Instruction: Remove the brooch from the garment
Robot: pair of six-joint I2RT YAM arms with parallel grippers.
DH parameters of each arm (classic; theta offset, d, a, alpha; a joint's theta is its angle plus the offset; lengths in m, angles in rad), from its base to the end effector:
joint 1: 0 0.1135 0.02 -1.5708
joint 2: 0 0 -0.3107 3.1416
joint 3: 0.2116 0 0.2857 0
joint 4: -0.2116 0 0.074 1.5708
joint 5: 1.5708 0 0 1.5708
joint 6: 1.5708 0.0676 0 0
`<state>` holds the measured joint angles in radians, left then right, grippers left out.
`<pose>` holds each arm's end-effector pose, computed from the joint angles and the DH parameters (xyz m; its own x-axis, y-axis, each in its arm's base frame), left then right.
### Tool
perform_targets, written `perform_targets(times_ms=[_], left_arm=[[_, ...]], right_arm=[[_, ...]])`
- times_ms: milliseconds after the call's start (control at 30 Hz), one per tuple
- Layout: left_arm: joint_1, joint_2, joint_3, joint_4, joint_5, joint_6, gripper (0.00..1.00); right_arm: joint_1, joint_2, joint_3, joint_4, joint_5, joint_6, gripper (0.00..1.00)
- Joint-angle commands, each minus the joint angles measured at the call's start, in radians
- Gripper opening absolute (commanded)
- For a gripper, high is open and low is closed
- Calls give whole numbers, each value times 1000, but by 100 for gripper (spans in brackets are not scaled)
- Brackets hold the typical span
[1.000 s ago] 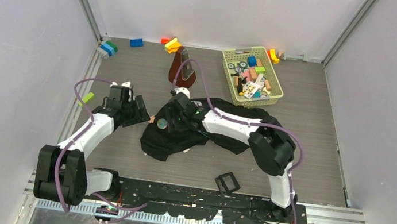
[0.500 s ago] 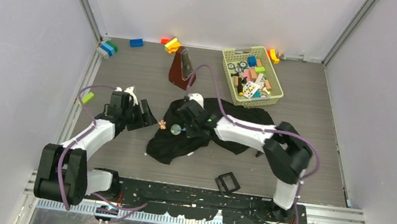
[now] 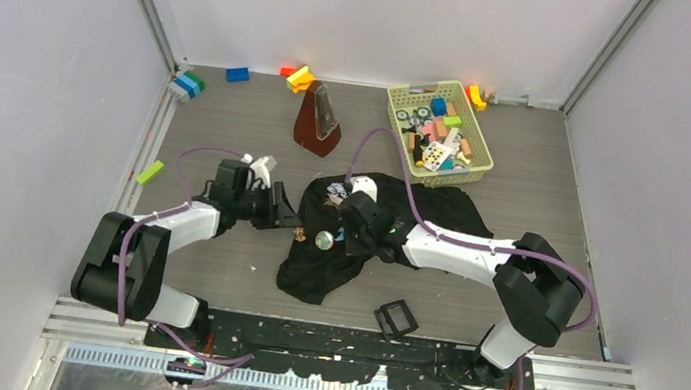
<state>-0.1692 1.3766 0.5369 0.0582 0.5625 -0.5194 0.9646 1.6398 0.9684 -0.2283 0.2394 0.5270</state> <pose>0.2742 -0.0834 0.1581 -0.8587 -0.2793 -0.4298 0.1030 0.7274 -0.6784 0.2321 0.3067 0.1873 -0.7449 -0.2169 -0.6309 -0.3930 0.9068 0.1522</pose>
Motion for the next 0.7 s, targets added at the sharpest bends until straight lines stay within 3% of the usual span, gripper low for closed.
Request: perform_targets(times_ms=[0,167,667], left_arm=[[-41,35,39,57,74,17,41],[-43,75,36,48,114,10,24],[-43,3,-7,38,70,-4,25]], right_arm=[[0,-45,6,42,38,6,0],[0,-41,15,40,35,5,1],[0,-52,15,30,59,11,0]])
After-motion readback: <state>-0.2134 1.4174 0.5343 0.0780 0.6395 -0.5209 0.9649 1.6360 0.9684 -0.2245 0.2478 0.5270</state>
